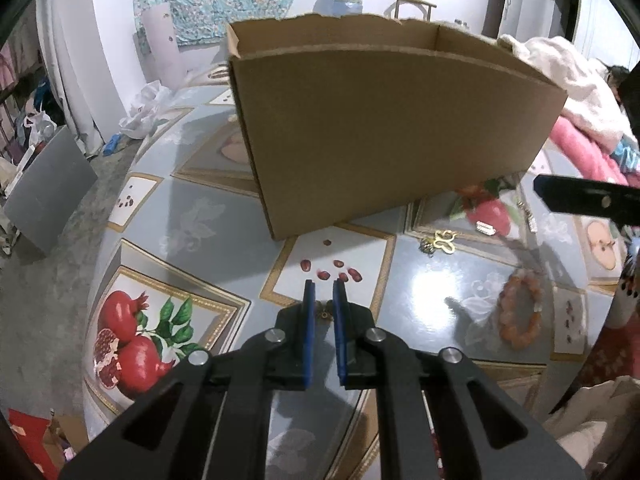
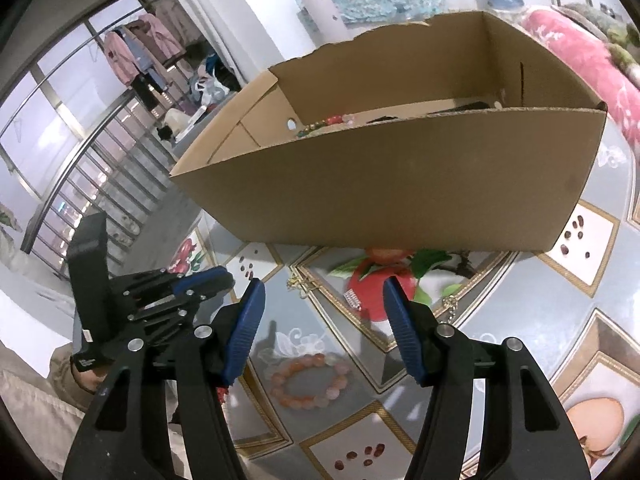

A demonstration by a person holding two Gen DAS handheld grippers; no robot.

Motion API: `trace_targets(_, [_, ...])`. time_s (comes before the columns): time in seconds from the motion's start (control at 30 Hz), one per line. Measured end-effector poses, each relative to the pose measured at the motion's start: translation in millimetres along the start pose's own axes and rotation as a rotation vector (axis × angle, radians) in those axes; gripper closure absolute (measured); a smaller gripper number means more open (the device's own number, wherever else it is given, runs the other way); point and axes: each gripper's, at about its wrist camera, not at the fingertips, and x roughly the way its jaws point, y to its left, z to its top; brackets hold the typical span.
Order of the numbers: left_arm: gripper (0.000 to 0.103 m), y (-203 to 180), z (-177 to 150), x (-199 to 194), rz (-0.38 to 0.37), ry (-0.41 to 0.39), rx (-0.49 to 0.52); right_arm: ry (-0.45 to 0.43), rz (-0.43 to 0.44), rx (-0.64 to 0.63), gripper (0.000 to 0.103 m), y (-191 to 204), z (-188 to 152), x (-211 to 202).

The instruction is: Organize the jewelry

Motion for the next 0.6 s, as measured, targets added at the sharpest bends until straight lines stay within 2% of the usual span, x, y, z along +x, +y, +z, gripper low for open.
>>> trace_targets(0.17, [0.095, 2, -1, -4, -0.009, -0.015, -0.012, 0.030, -0.016, -0.058, 0.049, 12, -4, 7])
trace_targets(0.37, [0.095, 5, -7, 2, -0.034, -0.005, -0.024, 0.074, -0.064, -0.091, 0.067, 17, -8, 20])
trace_targets(0.6, [0.095, 7, -9, 5, -0.053, -0.003, -0.029, 0.108, -0.054, -0.242, 0.068, 34, -2, 39])
